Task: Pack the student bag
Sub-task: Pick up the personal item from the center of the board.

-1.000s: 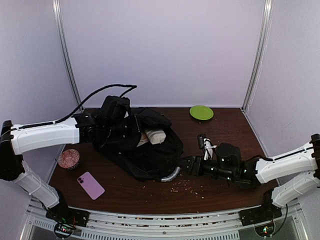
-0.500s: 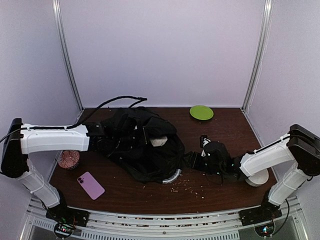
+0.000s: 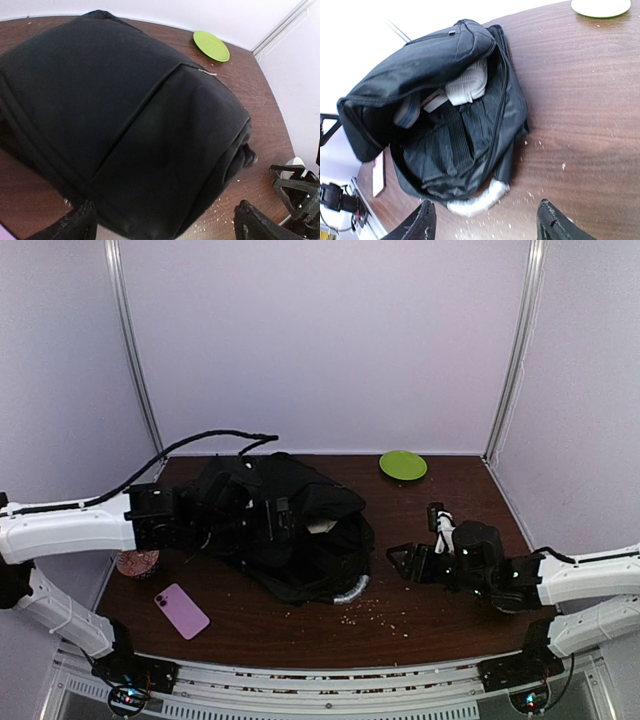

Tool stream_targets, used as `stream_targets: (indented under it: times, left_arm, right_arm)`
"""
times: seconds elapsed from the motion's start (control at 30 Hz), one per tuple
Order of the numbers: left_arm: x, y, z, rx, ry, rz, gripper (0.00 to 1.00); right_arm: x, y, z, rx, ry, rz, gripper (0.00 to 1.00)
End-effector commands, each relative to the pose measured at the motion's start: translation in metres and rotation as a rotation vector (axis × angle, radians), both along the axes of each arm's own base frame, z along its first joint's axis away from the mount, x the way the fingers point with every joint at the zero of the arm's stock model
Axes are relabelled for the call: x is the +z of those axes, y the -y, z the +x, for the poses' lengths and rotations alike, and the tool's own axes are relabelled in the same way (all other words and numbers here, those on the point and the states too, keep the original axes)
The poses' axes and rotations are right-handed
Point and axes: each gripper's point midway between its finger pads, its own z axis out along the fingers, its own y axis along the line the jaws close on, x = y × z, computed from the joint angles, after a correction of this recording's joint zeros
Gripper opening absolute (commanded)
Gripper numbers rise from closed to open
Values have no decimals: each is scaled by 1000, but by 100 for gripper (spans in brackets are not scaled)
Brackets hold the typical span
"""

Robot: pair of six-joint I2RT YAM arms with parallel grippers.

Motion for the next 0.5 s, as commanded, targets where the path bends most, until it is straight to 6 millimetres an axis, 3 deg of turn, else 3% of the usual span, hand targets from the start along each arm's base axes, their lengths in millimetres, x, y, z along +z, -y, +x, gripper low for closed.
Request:
stream_targets:
  times: [0.0, 0.1, 0.23, 0.47]
  left_arm:
    - [-34, -60, -46, 202, -103, 49, 98]
    - [-74, -90, -81, 299, -227, 82, 98]
    - [-122, -124, -106, 469, -391, 141, 98]
    - [-145, -140, -114, 586, -492, 40, 98]
  right_arm:
    - [-16, 21, -15, -14, -10, -72, 69]
    - [-15, 24, -22, -9, -6, -55, 69]
    - [-17, 26, -27, -1, -4, -48, 69]
    - [-10, 26, -32, 14, 12, -13, 69]
